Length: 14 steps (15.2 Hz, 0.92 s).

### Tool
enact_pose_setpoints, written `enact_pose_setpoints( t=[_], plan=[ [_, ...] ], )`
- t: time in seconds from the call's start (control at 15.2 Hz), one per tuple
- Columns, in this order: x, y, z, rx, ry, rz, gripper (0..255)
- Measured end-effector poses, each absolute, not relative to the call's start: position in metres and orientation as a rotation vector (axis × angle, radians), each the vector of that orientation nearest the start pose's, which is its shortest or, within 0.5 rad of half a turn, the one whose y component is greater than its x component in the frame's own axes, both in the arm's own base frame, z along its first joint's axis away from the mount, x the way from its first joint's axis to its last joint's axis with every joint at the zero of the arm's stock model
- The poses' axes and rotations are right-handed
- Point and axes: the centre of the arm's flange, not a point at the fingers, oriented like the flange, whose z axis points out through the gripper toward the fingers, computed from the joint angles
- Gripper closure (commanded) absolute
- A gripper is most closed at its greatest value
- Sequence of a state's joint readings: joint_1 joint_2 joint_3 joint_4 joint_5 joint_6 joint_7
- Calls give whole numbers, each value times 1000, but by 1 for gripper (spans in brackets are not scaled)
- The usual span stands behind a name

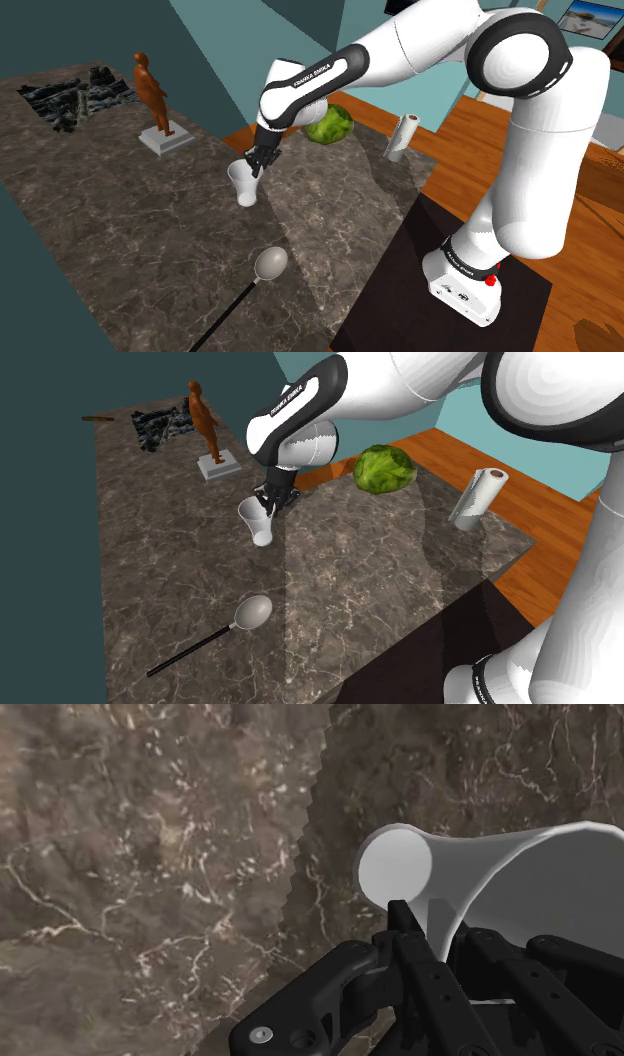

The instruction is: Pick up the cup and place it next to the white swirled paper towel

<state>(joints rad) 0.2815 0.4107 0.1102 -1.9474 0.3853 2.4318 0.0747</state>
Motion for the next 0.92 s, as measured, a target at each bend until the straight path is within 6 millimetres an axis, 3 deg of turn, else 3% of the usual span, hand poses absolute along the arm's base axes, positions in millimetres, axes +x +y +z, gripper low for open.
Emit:
enact_pose_setpoints(
  t=[0.92],
  plan=[
    [581,238,351,-2829,-30,3,255]
  ],
)
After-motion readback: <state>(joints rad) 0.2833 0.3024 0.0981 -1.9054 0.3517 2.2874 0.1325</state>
